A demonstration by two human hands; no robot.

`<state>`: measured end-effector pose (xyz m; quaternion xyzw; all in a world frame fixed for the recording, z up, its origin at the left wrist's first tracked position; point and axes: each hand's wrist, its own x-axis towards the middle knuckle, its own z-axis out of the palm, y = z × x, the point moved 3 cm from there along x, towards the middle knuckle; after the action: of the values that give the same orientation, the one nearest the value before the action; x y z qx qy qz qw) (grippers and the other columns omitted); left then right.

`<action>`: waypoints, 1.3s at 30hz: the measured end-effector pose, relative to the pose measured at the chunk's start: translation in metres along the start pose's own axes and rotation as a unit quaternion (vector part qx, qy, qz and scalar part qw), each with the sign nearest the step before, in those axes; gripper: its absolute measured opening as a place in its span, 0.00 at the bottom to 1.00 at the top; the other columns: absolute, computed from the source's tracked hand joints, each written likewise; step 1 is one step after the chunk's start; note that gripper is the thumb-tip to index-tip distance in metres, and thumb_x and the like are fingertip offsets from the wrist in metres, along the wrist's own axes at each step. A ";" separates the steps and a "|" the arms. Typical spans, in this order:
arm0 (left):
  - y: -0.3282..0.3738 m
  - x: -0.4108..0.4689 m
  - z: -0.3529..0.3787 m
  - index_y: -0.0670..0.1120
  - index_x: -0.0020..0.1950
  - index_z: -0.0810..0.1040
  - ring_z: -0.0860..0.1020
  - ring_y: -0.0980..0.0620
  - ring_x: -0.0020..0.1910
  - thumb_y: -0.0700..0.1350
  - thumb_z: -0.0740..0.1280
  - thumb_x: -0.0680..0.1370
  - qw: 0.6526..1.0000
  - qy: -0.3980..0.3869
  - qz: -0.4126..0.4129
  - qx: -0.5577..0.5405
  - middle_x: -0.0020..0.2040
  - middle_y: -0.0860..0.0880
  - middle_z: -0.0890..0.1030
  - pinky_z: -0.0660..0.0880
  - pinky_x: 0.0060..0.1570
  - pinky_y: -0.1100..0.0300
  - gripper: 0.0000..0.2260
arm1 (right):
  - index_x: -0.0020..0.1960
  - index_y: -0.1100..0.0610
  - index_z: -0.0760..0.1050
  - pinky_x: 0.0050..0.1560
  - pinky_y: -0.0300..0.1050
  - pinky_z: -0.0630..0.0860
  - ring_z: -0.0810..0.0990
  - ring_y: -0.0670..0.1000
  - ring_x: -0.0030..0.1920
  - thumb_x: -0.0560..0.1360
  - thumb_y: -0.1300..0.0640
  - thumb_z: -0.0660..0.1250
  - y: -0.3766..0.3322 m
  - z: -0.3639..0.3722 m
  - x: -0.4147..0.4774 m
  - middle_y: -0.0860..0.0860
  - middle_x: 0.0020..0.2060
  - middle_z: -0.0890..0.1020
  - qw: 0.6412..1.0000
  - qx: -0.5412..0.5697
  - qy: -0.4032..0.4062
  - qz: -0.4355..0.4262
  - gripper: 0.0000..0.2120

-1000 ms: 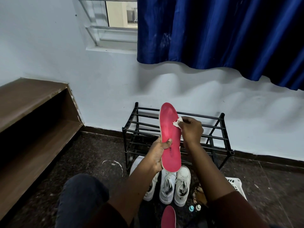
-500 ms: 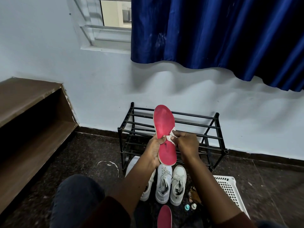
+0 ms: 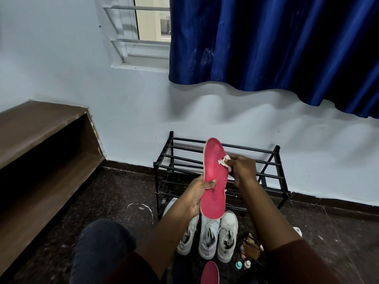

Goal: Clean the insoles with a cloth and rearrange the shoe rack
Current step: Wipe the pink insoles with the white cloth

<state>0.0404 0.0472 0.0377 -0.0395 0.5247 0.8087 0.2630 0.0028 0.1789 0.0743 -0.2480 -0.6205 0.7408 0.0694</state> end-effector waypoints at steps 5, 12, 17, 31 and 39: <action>-0.001 -0.002 -0.001 0.38 0.52 0.76 0.78 0.48 0.29 0.41 0.64 0.71 0.997 -0.023 -0.025 -0.074 0.36 0.43 0.80 0.76 0.33 0.60 0.12 | 0.40 0.65 0.76 0.25 0.36 0.74 0.77 0.47 0.24 0.69 0.77 0.66 0.004 -0.005 -0.009 0.53 0.25 0.81 0.995 0.070 -0.041 0.050 0.08; 0.004 0.015 0.003 0.42 0.42 0.86 0.81 0.47 0.34 0.61 0.59 0.72 0.979 -0.066 0.021 -0.193 0.38 0.43 0.82 0.78 0.35 0.56 0.25 | 0.40 0.61 0.81 0.30 0.52 0.79 0.81 0.53 0.32 0.67 0.67 0.74 0.016 -0.010 -0.026 0.56 0.35 0.83 0.994 -0.109 -0.031 -0.001 0.04; -0.012 0.022 -0.005 0.39 0.46 0.84 0.82 0.43 0.37 0.61 0.56 0.75 0.967 -0.027 0.014 -0.254 0.42 0.40 0.83 0.80 0.34 0.52 0.27 | 0.44 0.63 0.82 0.38 0.29 0.72 0.80 0.49 0.36 0.69 0.69 0.70 0.003 -0.017 -0.034 0.54 0.38 0.84 0.938 -0.246 0.100 -0.222 0.06; -0.002 0.019 0.006 0.33 0.59 0.75 0.83 0.40 0.42 0.62 0.52 0.79 0.951 -0.060 -0.017 -0.303 0.50 0.35 0.81 0.81 0.35 0.53 0.33 | 0.46 0.53 0.82 0.39 0.39 0.70 0.82 0.55 0.39 0.64 0.72 0.64 0.024 0.019 -0.102 0.53 0.40 0.85 0.776 -0.454 -0.093 -0.428 0.19; -0.009 0.019 0.001 0.36 0.47 0.76 0.82 0.46 0.30 0.52 0.53 0.81 0.957 0.022 -0.027 -0.288 0.35 0.38 0.82 0.78 0.26 0.59 0.21 | 0.41 0.53 0.83 0.43 0.53 0.78 0.84 0.48 0.40 0.56 0.68 0.65 0.039 0.018 -0.106 0.48 0.43 0.85 0.705 -0.477 -0.132 -0.508 0.18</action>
<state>0.0288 0.0581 0.0242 -0.1457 0.2736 0.9171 0.2508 0.0946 0.1108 0.0690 0.2048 -0.9258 0.2240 0.2253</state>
